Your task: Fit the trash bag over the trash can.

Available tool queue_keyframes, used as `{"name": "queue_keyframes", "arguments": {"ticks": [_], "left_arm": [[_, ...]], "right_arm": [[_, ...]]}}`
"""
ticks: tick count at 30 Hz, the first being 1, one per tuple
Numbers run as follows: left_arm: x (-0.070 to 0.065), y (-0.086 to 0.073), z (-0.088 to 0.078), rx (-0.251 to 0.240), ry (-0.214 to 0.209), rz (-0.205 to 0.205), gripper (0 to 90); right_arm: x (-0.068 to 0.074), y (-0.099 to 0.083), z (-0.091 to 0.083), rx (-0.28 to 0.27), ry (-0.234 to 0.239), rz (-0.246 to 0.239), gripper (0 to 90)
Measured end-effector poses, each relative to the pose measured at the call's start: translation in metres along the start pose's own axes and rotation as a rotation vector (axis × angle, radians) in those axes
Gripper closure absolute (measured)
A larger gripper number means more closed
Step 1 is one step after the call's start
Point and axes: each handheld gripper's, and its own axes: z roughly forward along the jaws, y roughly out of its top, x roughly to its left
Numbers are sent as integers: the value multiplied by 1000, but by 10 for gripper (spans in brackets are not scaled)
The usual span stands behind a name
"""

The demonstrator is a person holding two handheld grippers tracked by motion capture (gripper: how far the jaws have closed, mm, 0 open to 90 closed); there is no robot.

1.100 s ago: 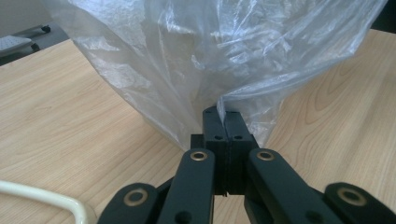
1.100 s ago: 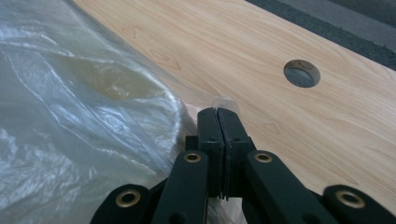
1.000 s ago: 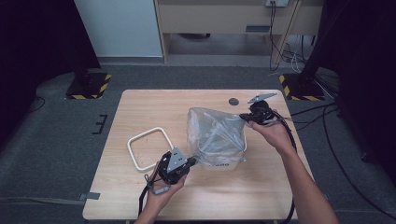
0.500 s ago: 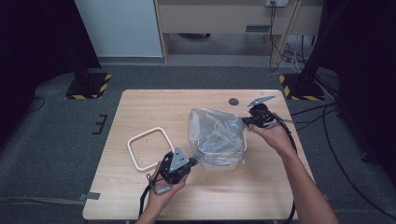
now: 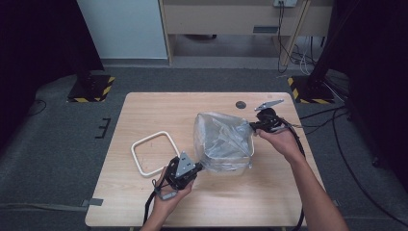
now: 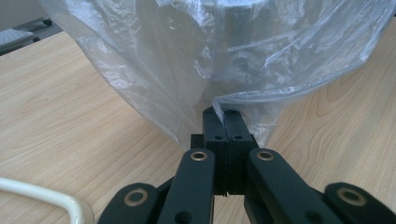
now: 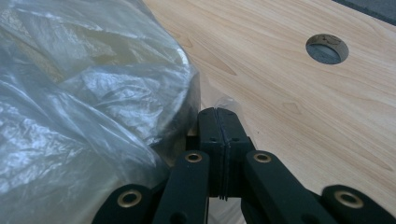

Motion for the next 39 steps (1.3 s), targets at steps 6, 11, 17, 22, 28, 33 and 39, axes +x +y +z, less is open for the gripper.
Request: {"name": "queue_keyframes", "arguments": {"ticks": [6, 11, 17, 22, 28, 33, 39], "left_arm": [[0, -2, 0, 2, 0, 1, 900], [0, -4, 0, 3, -1, 1, 900], [0, -7, 0, 2, -2, 0, 900], [0, -8, 0, 7, -1, -1, 900], [2, -7, -6, -17, 15, -9, 866], [7, -4, -18, -59, 33, -18, 652], [13, -1, -33, -127, 27, 6, 513]], "right_arm": [[0, -2, 2, 4, 7, 6, 899], [0, -2, 1, 8, 7, 4, 899], [0, -5, 0, 3, 16, 14, 898], [0, -8, -1, -8, 9, 16, 895], [0, -9, -5, -30, -35, 3, 890], [-3, -12, -9, -43, -48, 7, 885], [-3, -12, -10, -56, -61, 11, 876]]}}
